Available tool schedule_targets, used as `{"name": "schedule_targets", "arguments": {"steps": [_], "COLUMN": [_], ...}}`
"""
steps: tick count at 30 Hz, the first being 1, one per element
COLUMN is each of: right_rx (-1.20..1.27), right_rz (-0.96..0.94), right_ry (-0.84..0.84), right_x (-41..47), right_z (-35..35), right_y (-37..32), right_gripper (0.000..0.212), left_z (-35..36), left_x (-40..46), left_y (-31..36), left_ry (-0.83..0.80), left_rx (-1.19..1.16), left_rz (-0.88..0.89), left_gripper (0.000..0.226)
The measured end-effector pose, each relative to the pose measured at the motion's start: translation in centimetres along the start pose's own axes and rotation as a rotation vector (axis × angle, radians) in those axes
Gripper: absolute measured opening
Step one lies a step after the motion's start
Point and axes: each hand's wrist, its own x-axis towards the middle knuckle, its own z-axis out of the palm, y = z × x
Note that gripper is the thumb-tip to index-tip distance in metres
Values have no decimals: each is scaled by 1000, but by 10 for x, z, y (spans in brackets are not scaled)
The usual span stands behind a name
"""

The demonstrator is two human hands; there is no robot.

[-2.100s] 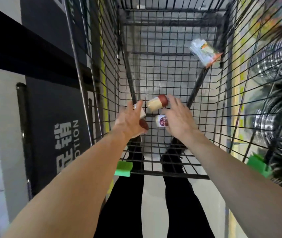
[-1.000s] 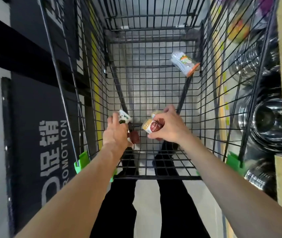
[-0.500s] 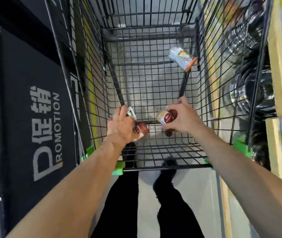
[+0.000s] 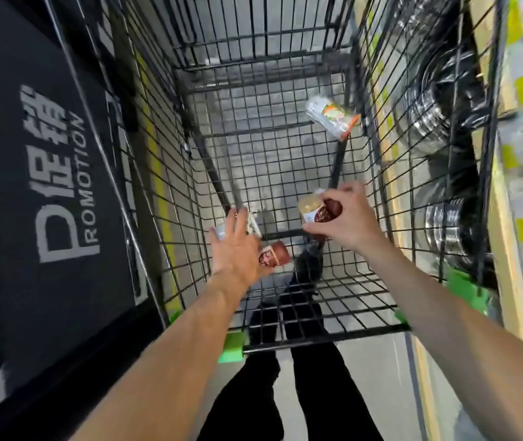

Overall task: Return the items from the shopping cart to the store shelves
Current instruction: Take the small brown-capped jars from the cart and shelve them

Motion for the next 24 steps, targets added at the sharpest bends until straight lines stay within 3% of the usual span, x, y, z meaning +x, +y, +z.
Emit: {"name": "schedule_targets", "arguments": {"steps": [4, 8, 10, 12, 14, 17, 20, 24], "right_rx": [27, 150, 335, 609, 838, 1107, 1410, 1752], "right_rz": [-43, 29, 97, 163, 232, 258, 216, 113], "right_ry": [56, 109, 126, 91, 30, 28, 76, 79], "right_x": [-33, -73, -96, -114, -135, -167, -203, -259], "right_z": [-3, 2, 9, 11, 10, 10, 1, -22], "right_y": [3, 16, 29, 36, 42, 42, 31, 14], "right_gripper": [71, 69, 59, 43, 46, 47, 41, 72], "left_z": [10, 20, 26, 32, 43, 51, 25, -25], "left_x": [-20, -48, -61, -73, -87, -110, -147, -204], "left_y": [11, 10, 7, 5, 7, 16, 31, 63], "left_ry": [119, 266, 277, 179, 88, 39, 13, -7], "left_rx": [-56, -212, -366, -661, -966, -1351, -1454, -1562], "left_rz": [93, 222, 259, 179, 67, 51, 170, 317], "left_gripper": [59, 49, 45, 39, 34, 36, 58, 44]}}
